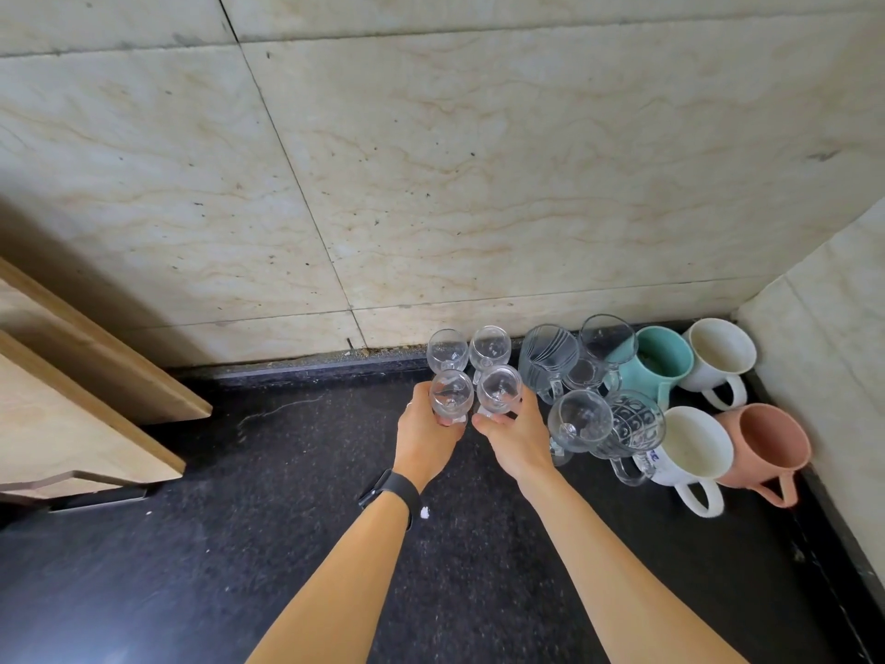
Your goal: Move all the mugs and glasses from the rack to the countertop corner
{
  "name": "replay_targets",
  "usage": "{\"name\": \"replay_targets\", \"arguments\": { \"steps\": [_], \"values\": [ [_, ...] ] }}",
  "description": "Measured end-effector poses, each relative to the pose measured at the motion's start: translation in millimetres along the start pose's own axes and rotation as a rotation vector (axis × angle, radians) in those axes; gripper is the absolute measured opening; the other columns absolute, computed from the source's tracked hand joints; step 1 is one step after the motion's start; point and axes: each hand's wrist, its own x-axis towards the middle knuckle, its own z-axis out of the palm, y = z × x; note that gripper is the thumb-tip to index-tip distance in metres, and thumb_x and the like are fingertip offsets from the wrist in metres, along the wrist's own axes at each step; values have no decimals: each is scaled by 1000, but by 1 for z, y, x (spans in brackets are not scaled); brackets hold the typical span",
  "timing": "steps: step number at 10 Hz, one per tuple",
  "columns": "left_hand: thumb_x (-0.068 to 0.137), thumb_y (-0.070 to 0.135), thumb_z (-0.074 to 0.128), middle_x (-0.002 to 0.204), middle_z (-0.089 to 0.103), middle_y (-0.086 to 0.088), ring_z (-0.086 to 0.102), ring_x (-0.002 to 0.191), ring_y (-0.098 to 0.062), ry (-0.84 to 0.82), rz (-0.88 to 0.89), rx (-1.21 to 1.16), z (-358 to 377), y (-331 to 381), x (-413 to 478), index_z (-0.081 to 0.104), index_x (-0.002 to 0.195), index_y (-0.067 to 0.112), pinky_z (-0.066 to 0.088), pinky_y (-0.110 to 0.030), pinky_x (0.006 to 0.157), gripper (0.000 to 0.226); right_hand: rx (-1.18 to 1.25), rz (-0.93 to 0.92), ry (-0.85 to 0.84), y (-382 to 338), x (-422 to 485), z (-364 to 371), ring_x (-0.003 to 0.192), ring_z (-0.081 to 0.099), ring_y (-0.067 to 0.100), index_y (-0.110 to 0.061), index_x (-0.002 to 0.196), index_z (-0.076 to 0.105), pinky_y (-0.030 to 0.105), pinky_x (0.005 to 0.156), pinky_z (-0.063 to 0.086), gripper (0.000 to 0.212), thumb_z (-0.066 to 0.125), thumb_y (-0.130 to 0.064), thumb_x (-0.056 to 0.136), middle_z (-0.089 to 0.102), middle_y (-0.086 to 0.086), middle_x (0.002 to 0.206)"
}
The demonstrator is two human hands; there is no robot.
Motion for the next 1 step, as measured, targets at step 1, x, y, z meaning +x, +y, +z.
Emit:
{"name": "replay_targets", "arguments": {
  "steps": [1],
  "values": [
    [83,16,73,119,64,-1,64,98,-16,-41,-52,58,-9,-1,-11,48,127,22,53,-33,86,51,-45,41,-21,3,-10,-1,135,52,19,-21,155,26,43,114,41,84,75,-12,86,47,-1,153]
  ]
}}
